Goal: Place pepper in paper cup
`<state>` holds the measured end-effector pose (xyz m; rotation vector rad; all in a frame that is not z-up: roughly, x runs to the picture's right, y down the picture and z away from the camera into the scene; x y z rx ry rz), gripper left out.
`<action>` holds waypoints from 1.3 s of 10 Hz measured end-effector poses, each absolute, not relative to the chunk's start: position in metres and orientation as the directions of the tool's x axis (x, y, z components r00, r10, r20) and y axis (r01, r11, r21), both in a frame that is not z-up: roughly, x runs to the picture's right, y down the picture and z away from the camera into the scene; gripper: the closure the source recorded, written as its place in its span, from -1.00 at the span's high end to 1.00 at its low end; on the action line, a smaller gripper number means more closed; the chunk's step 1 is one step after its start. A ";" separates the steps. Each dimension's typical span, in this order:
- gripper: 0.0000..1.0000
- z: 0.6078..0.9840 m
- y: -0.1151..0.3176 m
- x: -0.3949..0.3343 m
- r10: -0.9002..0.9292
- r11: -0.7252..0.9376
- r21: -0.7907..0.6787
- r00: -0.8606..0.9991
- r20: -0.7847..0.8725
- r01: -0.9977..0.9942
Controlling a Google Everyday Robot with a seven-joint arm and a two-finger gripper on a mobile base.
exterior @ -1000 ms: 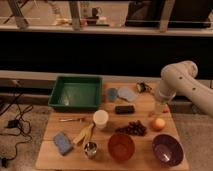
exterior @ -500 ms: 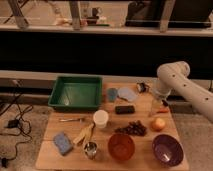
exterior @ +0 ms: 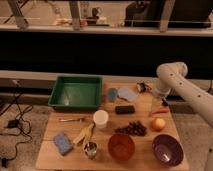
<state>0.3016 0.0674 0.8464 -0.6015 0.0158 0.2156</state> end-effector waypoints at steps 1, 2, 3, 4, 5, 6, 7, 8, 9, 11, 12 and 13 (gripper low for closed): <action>0.60 0.850 0.069 0.306 0.204 0.796 -0.565 0.975 -0.088 -0.218; 0.60 0.855 0.070 0.308 0.205 0.788 -0.574 0.974 -0.096 -0.222; 0.60 0.855 0.068 0.304 0.204 0.788 -0.576 0.975 -0.088 -0.217; 0.60 0.855 0.069 0.305 0.203 0.788 -0.576 0.975 -0.090 -0.218; 0.60 0.855 0.069 0.309 0.202 0.789 -0.574 0.975 -0.095 -0.219; 0.60 0.855 0.069 0.309 0.201 0.789 -0.574 0.975 -0.095 -0.219; 0.60 0.856 0.068 0.306 0.199 0.790 -0.574 0.976 -0.092 -0.215; 0.60 0.855 0.069 0.307 0.199 0.790 -0.574 0.976 -0.093 -0.216; 0.60 0.855 0.069 0.308 0.201 0.789 -0.574 0.975 -0.094 -0.218; 0.60 0.855 0.069 0.308 0.201 0.789 -0.574 0.975 -0.094 -0.218; 0.60 0.855 0.069 0.308 0.200 0.789 -0.574 0.975 -0.093 -0.217; 0.60 0.855 0.069 0.307 0.200 0.789 -0.574 0.975 -0.093 -0.217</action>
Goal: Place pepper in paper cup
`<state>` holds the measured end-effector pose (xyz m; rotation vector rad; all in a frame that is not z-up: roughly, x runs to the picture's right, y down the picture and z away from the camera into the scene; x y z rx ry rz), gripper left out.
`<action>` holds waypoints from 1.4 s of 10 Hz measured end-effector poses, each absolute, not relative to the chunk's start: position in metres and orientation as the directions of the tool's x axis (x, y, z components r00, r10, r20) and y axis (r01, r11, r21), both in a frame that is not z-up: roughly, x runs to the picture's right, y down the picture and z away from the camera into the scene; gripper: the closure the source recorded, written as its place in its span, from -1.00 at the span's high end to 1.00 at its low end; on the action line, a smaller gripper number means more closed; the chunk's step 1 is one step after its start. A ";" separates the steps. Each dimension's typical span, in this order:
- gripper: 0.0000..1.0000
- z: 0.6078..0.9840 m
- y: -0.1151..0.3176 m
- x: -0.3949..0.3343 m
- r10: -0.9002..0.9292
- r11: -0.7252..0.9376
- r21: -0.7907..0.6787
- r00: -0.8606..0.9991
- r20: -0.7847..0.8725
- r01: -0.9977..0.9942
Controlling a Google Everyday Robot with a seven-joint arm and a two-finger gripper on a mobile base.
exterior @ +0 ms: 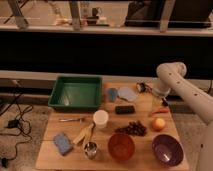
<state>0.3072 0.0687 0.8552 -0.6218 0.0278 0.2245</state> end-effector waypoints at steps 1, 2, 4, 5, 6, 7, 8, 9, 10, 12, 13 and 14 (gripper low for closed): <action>0.60 0.855 0.069 0.307 0.200 0.789 -0.574 0.975 -0.093 -0.217; 0.60 0.855 0.069 0.308 0.201 0.789 -0.574 0.975 -0.094 -0.218; 0.60 0.855 0.068 0.307 0.203 0.789 -0.574 0.975 -0.091 -0.217; 0.60 0.860 0.069 0.309 0.206 0.781 -0.586 0.975 -0.089 -0.218; 0.60 0.868 0.072 0.307 0.208 0.770 -0.601 0.975 -0.082 -0.215; 0.60 0.880 0.076 0.304 0.209 0.758 -0.618 0.975 -0.071 -0.208; 0.60 0.887 0.079 0.306 0.213 0.752 -0.626 0.975 -0.069 -0.208; 0.60 0.890 0.081 0.311 0.220 0.744 -0.633 0.973 -0.068 -0.212; 0.60 0.895 0.081 0.315 0.225 0.739 -0.641 0.973 -0.056 -0.208; 0.60 0.901 0.081 0.324 0.227 0.736 -0.652 0.974 -0.019 -0.185; 0.60 0.902 0.082 0.330 0.228 0.734 -0.656 0.974 -0.009 -0.178; 0.60 0.903 0.083 0.335 0.227 0.733 -0.660 0.974 0.009 -0.165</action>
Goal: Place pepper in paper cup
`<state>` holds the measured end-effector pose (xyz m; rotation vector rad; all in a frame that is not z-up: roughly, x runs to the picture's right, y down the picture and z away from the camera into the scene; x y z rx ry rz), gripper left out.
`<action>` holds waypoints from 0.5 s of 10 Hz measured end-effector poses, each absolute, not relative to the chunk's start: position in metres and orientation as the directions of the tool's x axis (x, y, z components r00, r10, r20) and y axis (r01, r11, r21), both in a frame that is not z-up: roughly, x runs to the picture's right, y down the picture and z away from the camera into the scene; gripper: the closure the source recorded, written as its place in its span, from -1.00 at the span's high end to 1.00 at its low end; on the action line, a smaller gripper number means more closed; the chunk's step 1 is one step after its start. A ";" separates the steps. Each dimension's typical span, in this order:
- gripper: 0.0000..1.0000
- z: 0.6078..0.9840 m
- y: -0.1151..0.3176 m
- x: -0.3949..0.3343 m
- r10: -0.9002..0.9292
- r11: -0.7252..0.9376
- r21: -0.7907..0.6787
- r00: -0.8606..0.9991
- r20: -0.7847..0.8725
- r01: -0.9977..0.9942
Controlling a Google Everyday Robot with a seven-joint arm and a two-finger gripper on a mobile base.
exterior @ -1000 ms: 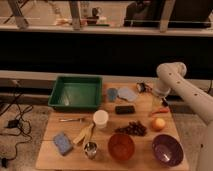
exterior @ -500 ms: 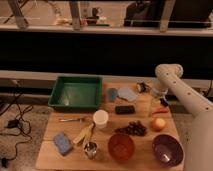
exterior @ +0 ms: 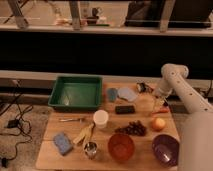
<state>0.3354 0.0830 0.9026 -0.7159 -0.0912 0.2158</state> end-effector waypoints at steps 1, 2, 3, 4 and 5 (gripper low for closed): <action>0.60 0.904 0.083 0.340 0.226 0.734 -0.662 0.974 0.031 -0.150; 0.60 0.906 0.084 0.346 0.227 0.736 -0.665 0.972 0.061 -0.130; 0.60 0.907 0.085 0.351 0.226 0.736 -0.667 0.971 0.083 -0.114; 0.60 0.909 0.087 0.355 0.225 0.735 -0.670 0.970 0.097 -0.103; 0.60 0.910 0.087 0.358 0.223 0.735 -0.672 0.969 0.112 -0.092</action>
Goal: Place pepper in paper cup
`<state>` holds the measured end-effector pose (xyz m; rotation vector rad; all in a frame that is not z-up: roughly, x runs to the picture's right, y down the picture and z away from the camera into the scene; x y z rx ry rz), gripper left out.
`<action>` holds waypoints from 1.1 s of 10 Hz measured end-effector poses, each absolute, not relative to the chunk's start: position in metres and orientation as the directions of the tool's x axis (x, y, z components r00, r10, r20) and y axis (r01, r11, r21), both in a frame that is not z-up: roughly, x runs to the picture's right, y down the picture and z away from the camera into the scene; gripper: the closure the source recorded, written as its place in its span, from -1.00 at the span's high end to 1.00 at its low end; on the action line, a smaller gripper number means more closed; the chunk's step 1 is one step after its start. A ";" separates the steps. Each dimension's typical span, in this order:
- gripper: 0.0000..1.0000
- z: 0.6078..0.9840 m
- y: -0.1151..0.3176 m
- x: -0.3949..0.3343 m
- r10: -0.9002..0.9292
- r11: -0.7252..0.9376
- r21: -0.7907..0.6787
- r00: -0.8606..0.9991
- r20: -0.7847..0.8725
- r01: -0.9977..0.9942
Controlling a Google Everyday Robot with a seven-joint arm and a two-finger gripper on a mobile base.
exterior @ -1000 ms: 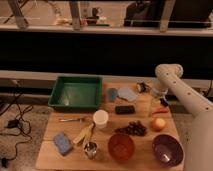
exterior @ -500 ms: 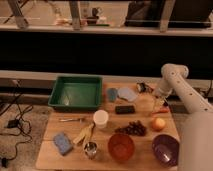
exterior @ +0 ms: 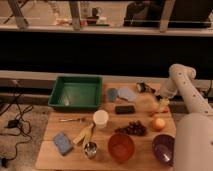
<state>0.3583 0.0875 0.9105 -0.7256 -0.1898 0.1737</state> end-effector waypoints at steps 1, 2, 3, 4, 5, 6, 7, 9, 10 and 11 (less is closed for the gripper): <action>0.60 0.912 0.088 0.361 0.219 0.737 -0.671 0.968 0.125 -0.080; 0.60 0.912 0.089 0.362 0.216 0.740 -0.669 0.967 0.136 -0.071; 0.60 0.910 0.093 0.366 0.215 0.742 -0.667 0.965 0.147 -0.064; 0.60 0.909 0.093 0.368 0.214 0.751 -0.658 0.964 0.156 -0.061; 0.60 0.907 0.094 0.369 0.213 0.762 -0.645 0.962 0.170 -0.055; 0.60 0.904 0.094 0.370 0.212 0.774 -0.631 0.960 0.183 -0.051; 0.60 0.901 0.096 0.373 0.213 0.779 -0.625 0.959 0.188 -0.051; 0.60 0.897 0.099 0.373 0.219 0.777 -0.627 0.957 0.189 -0.054; 0.60 0.893 0.103 0.371 0.225 0.772 -0.633 0.956 0.191 -0.055; 0.60 0.891 0.106 0.372 0.229 0.769 -0.637 0.955 0.191 -0.057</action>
